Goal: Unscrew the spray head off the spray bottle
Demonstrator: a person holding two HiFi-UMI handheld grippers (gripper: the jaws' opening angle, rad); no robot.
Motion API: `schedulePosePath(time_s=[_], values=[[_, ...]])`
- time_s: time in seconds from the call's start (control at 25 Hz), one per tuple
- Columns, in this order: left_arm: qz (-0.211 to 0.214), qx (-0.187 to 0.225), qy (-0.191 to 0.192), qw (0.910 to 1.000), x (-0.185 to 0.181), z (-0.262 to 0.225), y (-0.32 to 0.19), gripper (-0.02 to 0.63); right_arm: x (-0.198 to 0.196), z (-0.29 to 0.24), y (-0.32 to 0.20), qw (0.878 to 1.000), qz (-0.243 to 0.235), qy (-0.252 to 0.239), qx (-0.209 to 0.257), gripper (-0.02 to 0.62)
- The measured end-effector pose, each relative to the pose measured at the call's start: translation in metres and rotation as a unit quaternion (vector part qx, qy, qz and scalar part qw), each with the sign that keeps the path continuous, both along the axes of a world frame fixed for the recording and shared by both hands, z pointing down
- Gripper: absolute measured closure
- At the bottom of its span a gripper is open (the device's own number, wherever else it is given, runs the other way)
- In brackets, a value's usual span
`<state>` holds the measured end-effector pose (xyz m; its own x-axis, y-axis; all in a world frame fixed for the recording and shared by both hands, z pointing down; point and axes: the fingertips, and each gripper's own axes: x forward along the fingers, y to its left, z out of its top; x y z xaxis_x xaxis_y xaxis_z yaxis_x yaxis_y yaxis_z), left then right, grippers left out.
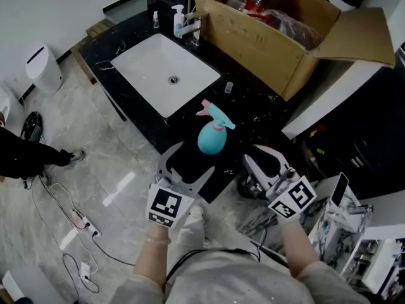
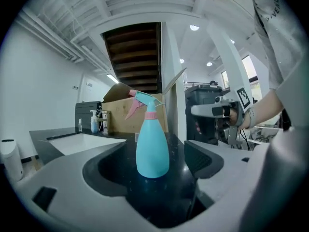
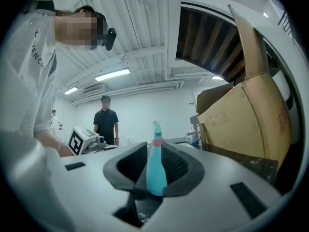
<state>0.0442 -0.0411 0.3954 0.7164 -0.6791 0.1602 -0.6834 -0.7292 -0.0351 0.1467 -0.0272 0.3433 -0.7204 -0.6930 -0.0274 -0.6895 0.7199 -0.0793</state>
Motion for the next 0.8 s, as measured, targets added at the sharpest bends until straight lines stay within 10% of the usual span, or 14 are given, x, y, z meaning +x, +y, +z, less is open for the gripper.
schedulePosePath(time_s=[0.36, 0.8], values=[[-0.016, -0.005, -0.07, 0.9974, 0.045, 0.02, -0.061, 0.239, -0.05, -0.023, -0.056, 0.991, -0.13, 0.009, 0.003, 0.382], [0.018, 0.002, -0.076, 0.9969, 0.049, 0.028, -0.072, 0.252, -0.064, -0.018, -0.085, 0.978, -0.2, 0.061, -0.008, 0.386]])
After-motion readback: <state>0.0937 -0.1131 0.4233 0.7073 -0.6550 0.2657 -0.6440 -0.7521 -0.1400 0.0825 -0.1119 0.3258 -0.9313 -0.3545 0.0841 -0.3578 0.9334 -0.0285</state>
